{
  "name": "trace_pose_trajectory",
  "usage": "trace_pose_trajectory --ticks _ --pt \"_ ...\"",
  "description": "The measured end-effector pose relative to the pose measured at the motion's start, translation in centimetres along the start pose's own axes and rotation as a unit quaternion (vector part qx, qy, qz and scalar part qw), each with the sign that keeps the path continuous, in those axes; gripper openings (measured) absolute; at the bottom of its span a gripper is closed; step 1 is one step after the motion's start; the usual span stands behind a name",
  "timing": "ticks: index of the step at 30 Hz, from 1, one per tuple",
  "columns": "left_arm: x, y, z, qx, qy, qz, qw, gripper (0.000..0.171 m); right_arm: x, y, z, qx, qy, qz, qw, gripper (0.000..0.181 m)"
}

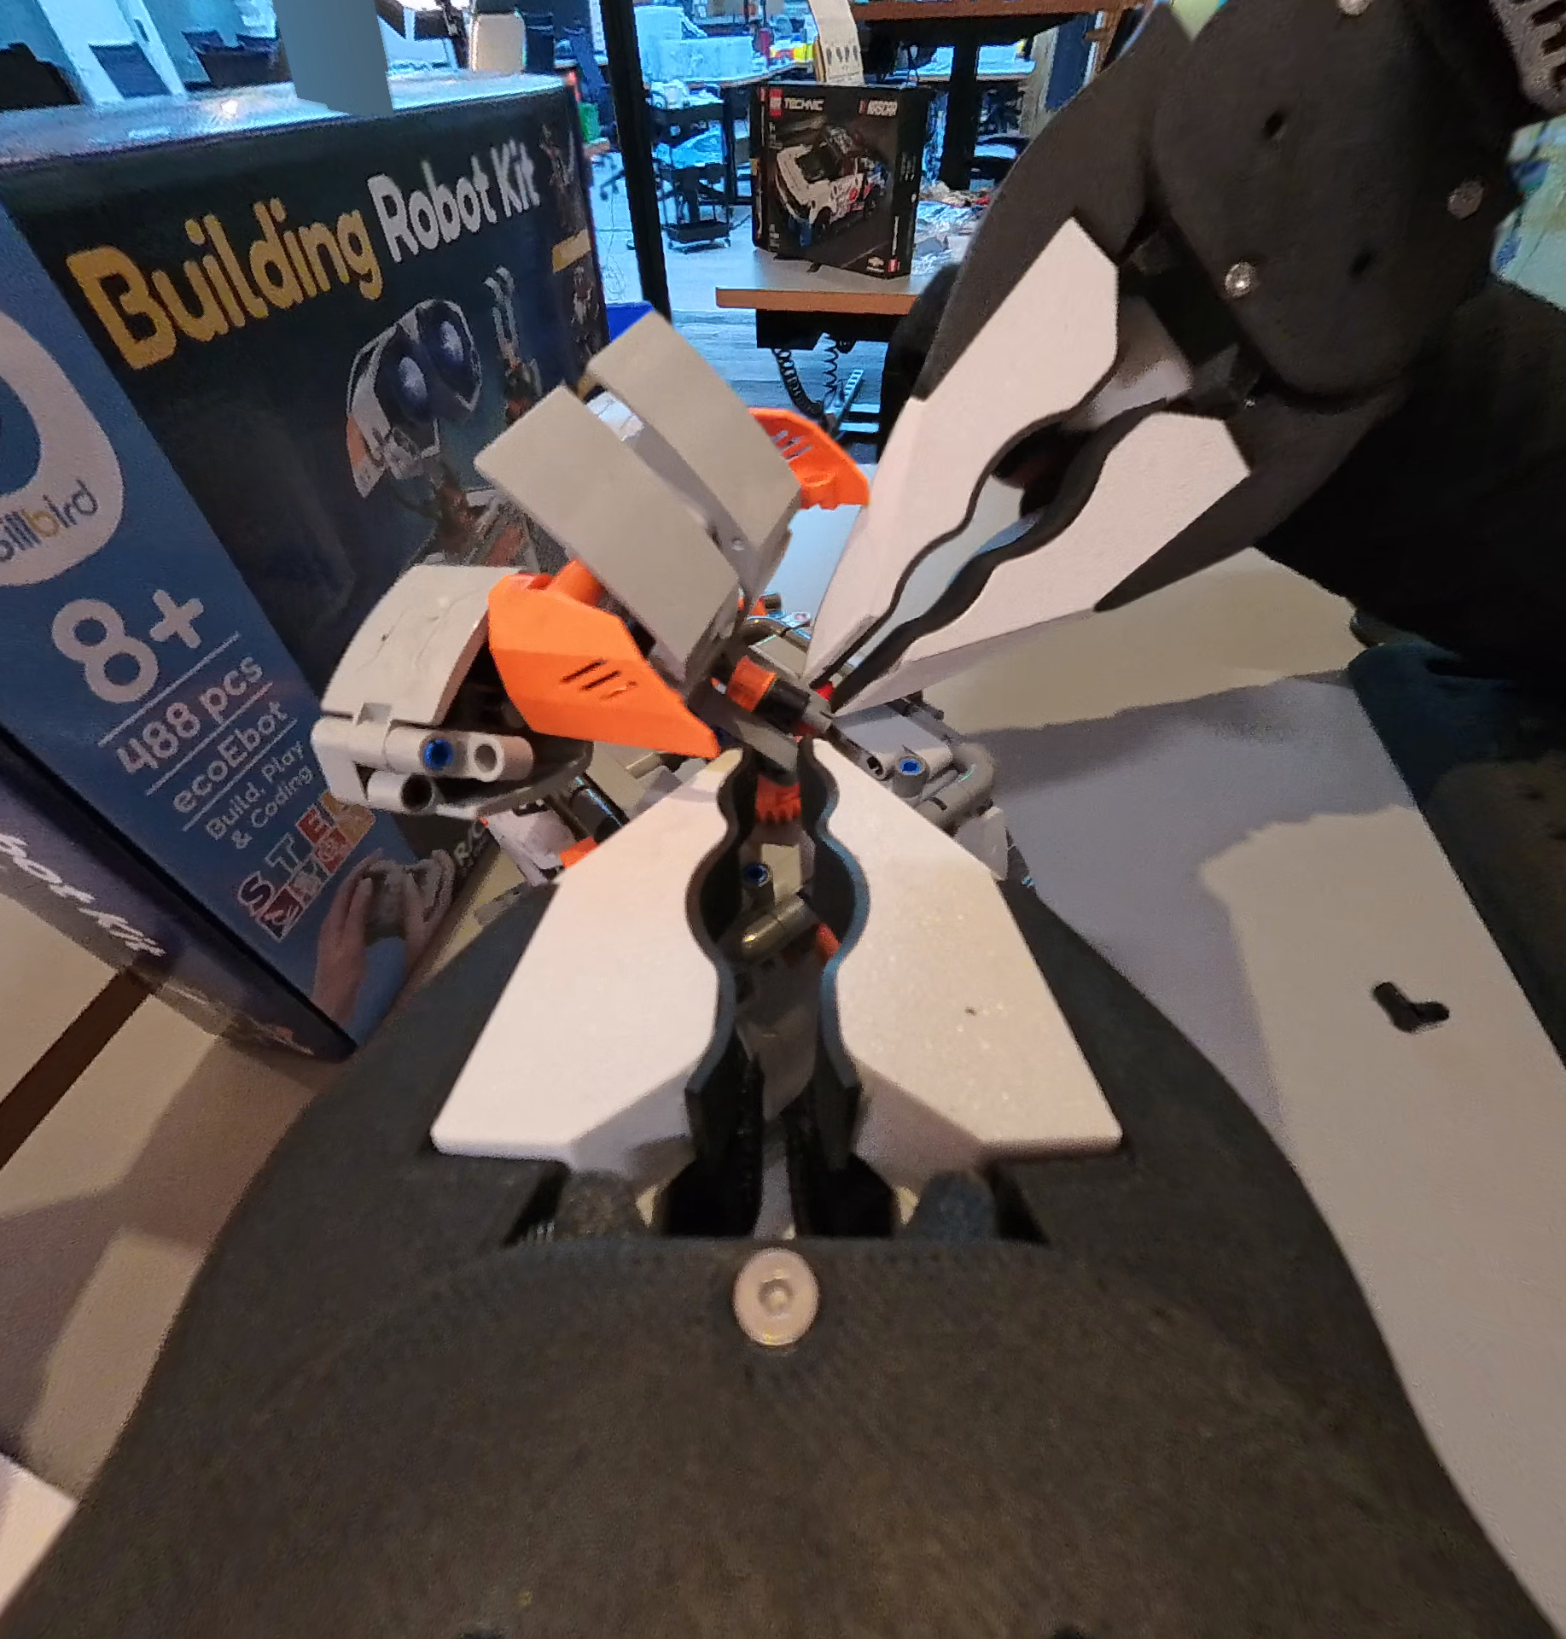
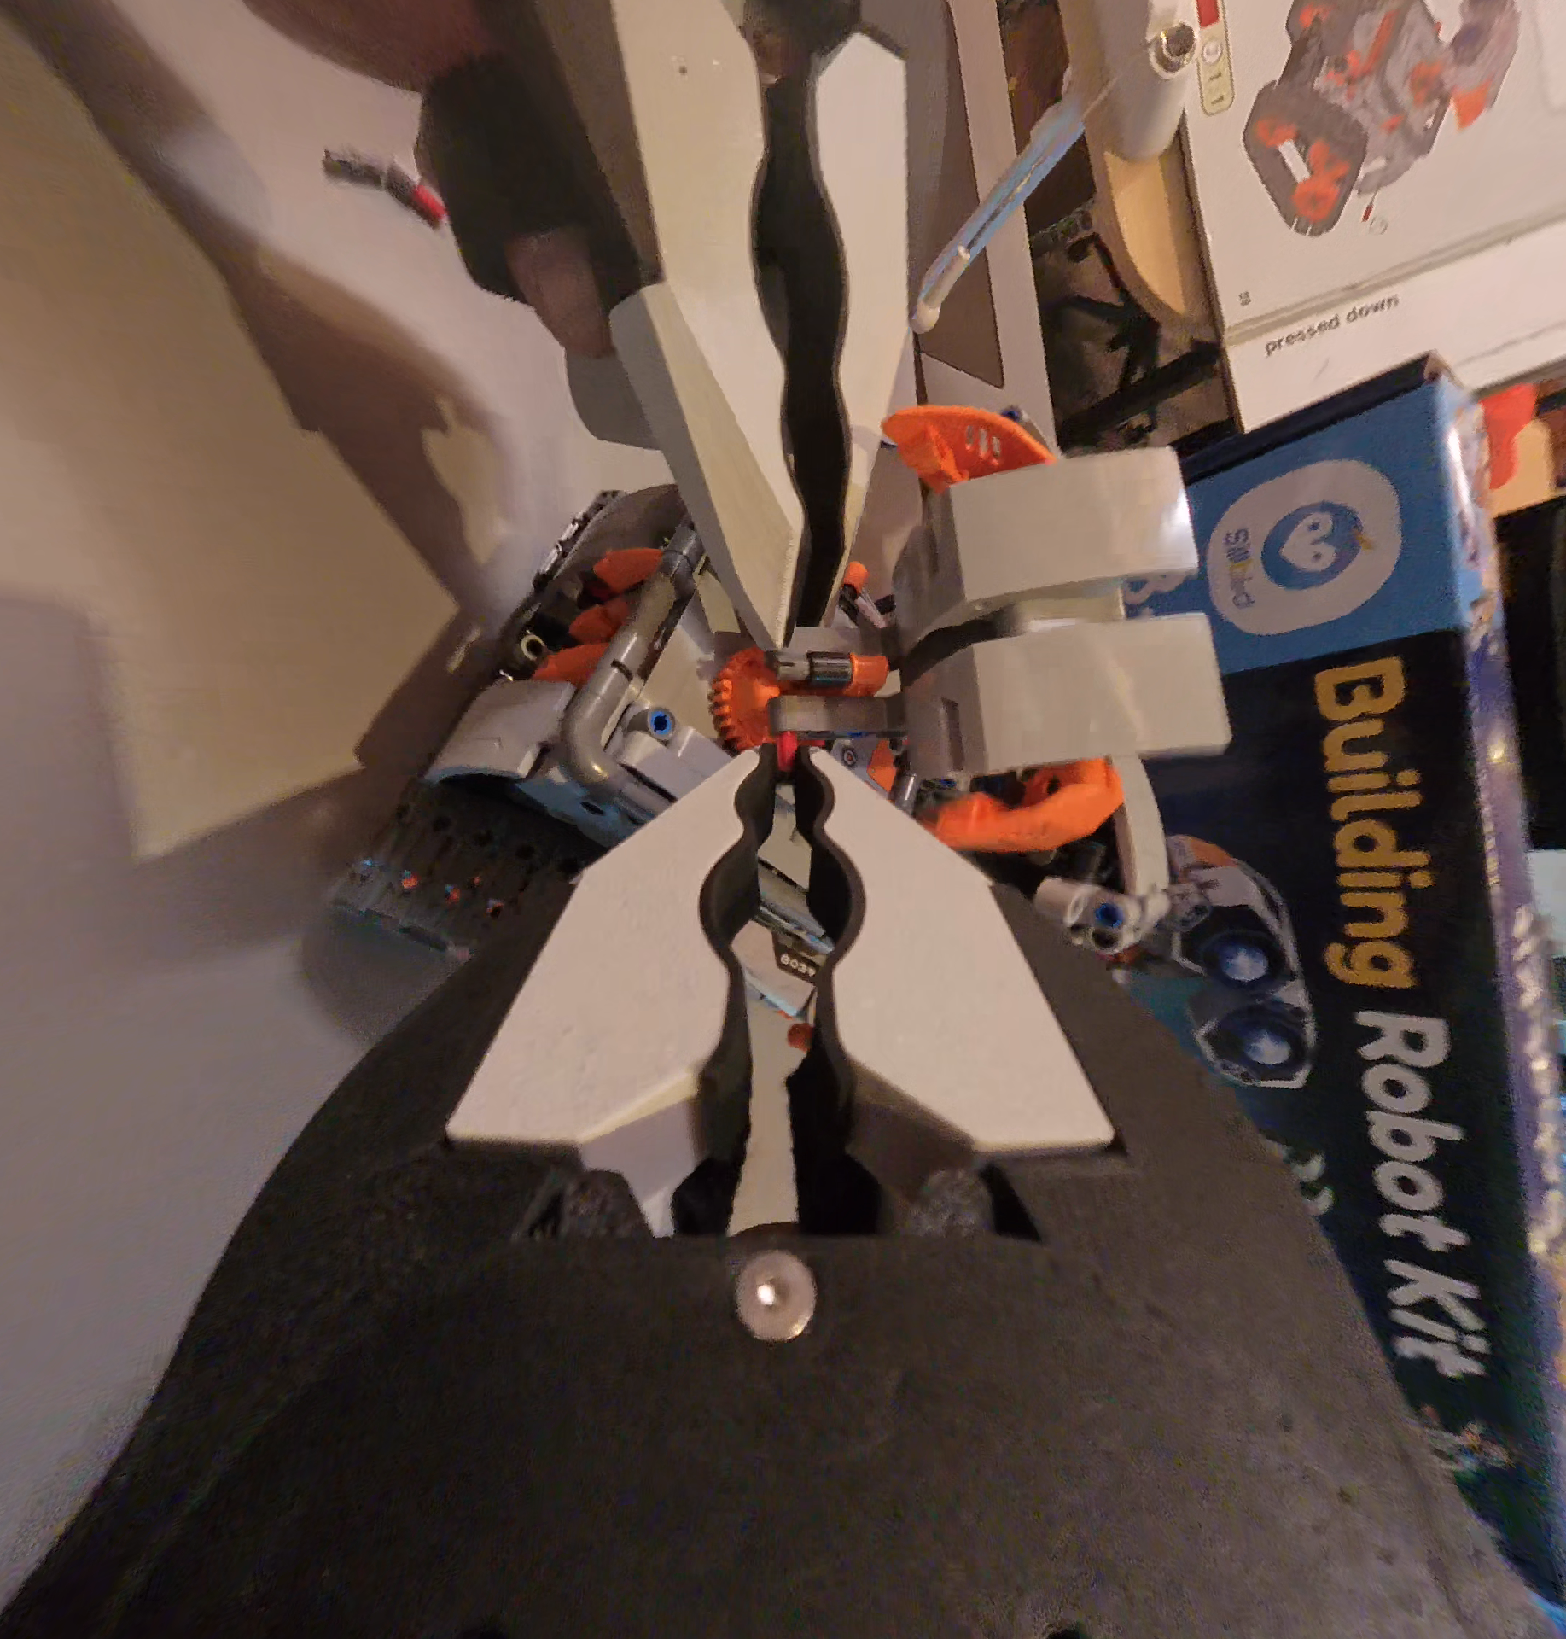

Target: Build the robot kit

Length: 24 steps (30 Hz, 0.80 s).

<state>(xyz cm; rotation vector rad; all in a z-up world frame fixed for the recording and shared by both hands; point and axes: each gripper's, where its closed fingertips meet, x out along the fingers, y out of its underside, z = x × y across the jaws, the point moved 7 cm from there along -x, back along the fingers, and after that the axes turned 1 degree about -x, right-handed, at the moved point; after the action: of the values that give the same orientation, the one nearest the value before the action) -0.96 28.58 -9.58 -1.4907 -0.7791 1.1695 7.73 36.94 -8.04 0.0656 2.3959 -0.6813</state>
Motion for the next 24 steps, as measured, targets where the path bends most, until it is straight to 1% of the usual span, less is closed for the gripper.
trace_pose_trajectory --ticks 2,4,6,9,14,19,24 --pt "0.2 0.0 -0.3 0.023 -0.013 0.005 1.000 0.007 0.3 0.1 0.4 -0.052 0.024 0.025 0.998 0.002" --pt "0.3 0.1 -0.5 0.054 -0.032 0.012 0.998 0.007 0.3 0.0 0.7 -0.085 0.044 0.029 0.995 0.002" --pt "0.3 0.1 -0.5 0.056 -0.030 0.011 0.998 0.007 0.2 0.0 0.8 -0.085 0.051 0.024 0.995 0.003" --pt "0.3 0.2 -0.5 0.065 -0.033 0.012 0.997 0.007 0.3 -0.1 1.2 -0.106 0.073 0.030 0.991 0.002" --pt "0.1 0.3 -0.4 0.077 -0.027 0.002 0.997 0.006 0.3 -0.3 1.4 -0.109 0.081 0.029 0.990 0.002" --pt "0.0 0.5 -0.4 0.087 -0.027 -0.002 0.996 0.006 0.4 -0.6 1.8 -0.153 0.101 0.052 0.982 0.002" --pt "0.0 0.8 -0.4 0.103 -0.023 -0.012 0.994 0.006 0.4 -0.7 1.9 -0.173 0.105 0.064 0.977 0.002"
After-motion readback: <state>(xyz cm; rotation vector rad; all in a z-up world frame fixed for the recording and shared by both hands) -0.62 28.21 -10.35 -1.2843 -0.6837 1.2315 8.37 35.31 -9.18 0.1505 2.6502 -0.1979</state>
